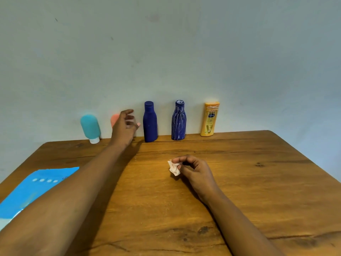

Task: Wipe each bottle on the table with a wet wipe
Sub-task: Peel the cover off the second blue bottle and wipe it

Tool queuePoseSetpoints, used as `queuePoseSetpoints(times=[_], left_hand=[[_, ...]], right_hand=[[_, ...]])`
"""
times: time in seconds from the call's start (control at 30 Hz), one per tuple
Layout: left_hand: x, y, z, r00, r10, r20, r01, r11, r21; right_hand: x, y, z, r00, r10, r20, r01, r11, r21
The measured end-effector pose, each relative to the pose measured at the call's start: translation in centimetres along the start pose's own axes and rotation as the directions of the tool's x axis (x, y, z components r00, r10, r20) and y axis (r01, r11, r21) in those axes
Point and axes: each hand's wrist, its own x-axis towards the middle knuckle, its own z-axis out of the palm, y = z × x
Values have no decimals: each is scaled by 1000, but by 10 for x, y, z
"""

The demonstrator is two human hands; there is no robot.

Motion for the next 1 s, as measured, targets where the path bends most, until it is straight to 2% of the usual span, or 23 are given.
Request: queuePoseSetpoints(times=[0.07,0.1,0.17,0.23,0.3,0.37,0.5,0.6,0.73,0.83,0.9,1.0], left_hand=[[-3,13,-3,963,216,-160,-191,969,156],[-2,24,-3,930,325,-172,-287,934,212],[6,51,2,870,492,-44,-463,844,270],[22,82,13,795,559,235,-607,734,305],[41,109,26,683,462,565,-714,583,387],[57,127,43,587,296,753,-791,406,457],[72,151,66,478,163,863,-872,200,446],[78,159,73,427,96,899,-904,34,425],[80,157,77,410,74,909,-910,-31,413],[78,162,71,423,81,903,-905,-5,425],[72,165,62,448,124,885,-894,57,445],[51,168,39,523,232,820,-851,186,491]], right_hand=[[-2,0,-2,999,7,-35,-6,1000,22],[-1,1,-3,998,14,-54,-12,999,40],[0,2,-5,997,43,-72,-36,995,97],[3,2,-9,996,52,-73,-43,993,110],[8,2,-13,996,51,-68,-45,995,86],[13,2,-17,995,58,-76,-50,994,97],[17,3,-20,997,42,-65,-36,996,87],[19,7,-22,998,33,-59,-29,997,65],[20,9,-24,997,31,-64,-26,997,72],[18,11,-23,996,45,-78,-35,991,132],[21,16,-27,979,56,-198,-22,985,173],[17,14,-37,895,-22,-445,83,990,117]])
